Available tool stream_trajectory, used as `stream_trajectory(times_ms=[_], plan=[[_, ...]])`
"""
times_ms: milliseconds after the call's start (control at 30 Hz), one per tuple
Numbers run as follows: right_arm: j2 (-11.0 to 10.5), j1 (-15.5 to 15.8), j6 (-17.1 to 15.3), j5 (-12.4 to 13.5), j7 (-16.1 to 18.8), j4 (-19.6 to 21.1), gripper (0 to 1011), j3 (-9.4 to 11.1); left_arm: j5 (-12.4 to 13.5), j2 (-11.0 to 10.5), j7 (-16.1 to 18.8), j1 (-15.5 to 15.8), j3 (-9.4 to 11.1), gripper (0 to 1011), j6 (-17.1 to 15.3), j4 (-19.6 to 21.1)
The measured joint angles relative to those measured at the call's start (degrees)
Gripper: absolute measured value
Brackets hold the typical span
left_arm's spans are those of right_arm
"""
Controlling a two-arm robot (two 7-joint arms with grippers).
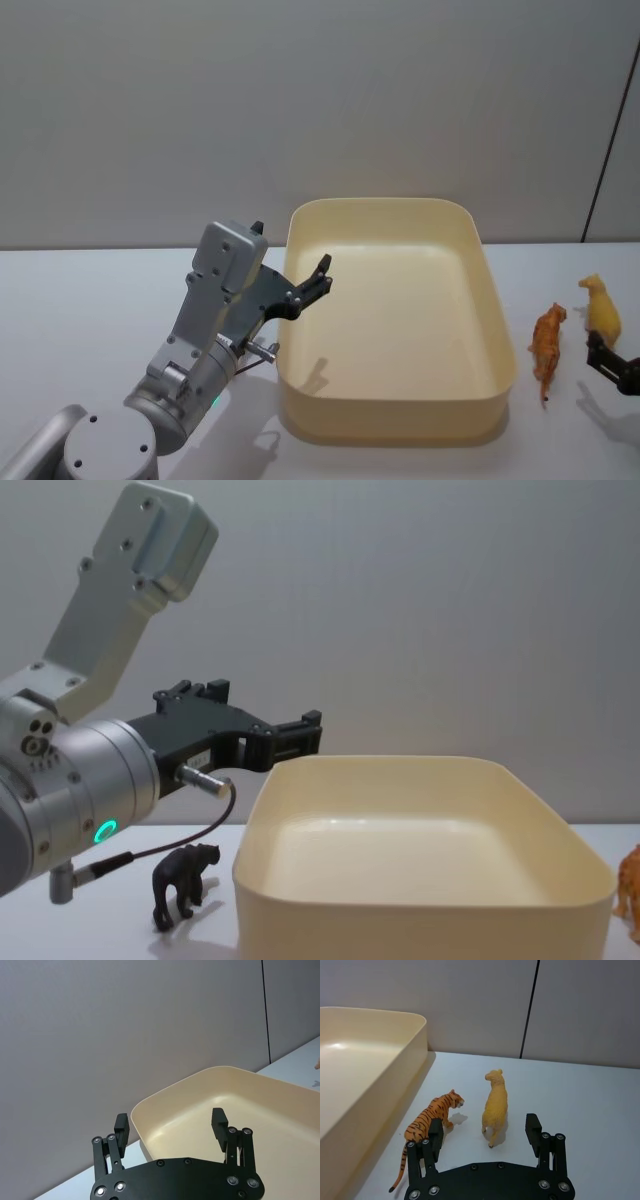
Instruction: Pick up the toy alternately with two hands and place it into the central storage box.
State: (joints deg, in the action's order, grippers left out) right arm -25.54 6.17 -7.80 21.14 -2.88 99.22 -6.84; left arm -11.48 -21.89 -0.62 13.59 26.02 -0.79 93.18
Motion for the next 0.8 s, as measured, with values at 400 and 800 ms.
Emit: stream_trajectory(times_ms=[400,800], plan=[[2.94,-6.64,-1.18,-2.28,1.41,-8.37,1001,-1.06,0.0,0.0,0.0,0.0,0.0,1002,0.0,0.0],[6.32,-13.81,-1.03,-4.92,3.17,-17.76,1001,-2.56,0.0,0.0,0.0,0.0,0.0,1002,0.0,0.0]])
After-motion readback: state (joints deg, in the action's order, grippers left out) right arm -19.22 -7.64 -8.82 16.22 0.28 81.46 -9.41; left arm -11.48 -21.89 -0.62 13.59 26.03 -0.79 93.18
